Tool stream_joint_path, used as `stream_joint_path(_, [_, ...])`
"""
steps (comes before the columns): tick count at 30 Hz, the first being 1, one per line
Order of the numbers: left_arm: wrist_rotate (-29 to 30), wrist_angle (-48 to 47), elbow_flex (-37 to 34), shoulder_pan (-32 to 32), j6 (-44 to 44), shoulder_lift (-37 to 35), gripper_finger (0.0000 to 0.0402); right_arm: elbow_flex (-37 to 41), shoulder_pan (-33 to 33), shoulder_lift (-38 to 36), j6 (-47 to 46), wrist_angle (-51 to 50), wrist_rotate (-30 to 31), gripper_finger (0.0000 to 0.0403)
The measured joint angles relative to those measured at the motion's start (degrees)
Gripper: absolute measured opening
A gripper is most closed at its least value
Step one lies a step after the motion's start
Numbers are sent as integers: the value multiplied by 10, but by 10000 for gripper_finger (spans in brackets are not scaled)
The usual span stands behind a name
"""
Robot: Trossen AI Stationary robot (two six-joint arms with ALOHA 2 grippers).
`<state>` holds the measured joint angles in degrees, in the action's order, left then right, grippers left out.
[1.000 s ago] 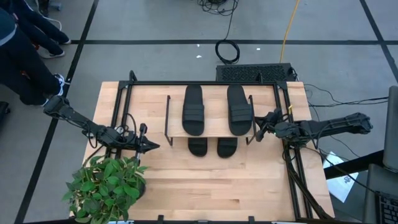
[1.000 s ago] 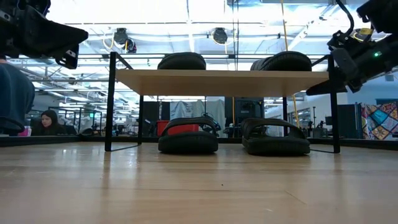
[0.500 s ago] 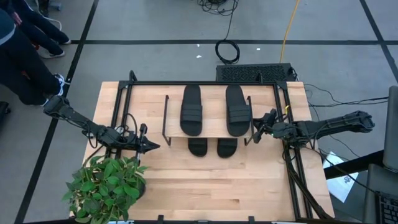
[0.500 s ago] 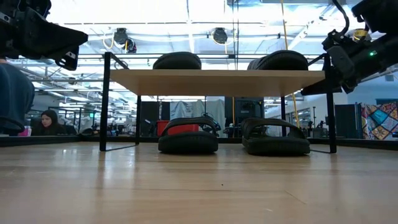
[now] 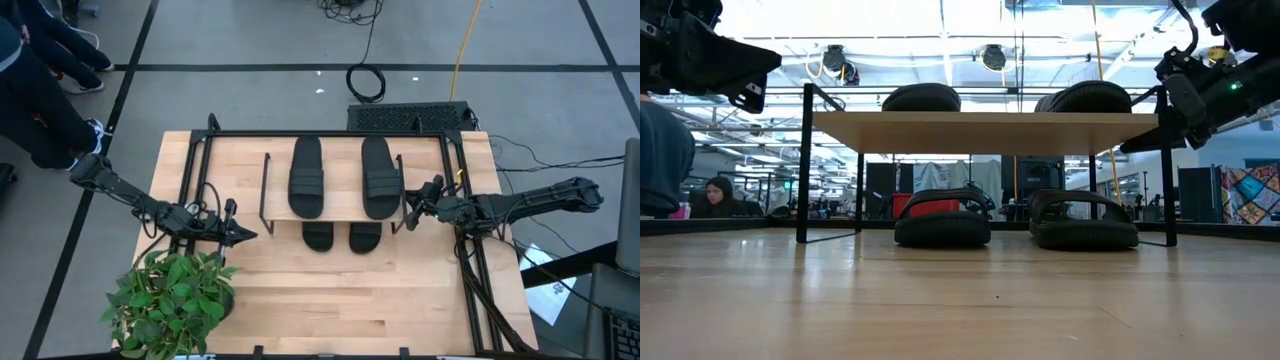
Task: Pick and place slides into the shelf
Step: Adjust the shelf, then return to Home Position
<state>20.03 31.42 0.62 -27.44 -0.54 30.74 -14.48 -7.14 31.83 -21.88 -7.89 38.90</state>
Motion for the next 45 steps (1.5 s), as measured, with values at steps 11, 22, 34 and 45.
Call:
stream_joint_path(11, [0,-18,0,-8,31,0,0,0,-1,-89,53,-56,1,0])
stream_joint_path(22, [-3,-98,0,-8,-22,0,0,-12,-13,-224,130,-79,-20,0])
stream_joint_path(34, [-2,-103,0,-8,46,0,0,15,-85,-316,140,-66,-163,0])
stream_joint_path(45, [9,-114,0,-8,36,0,0,98,-141,-316,197,81,-211,0])
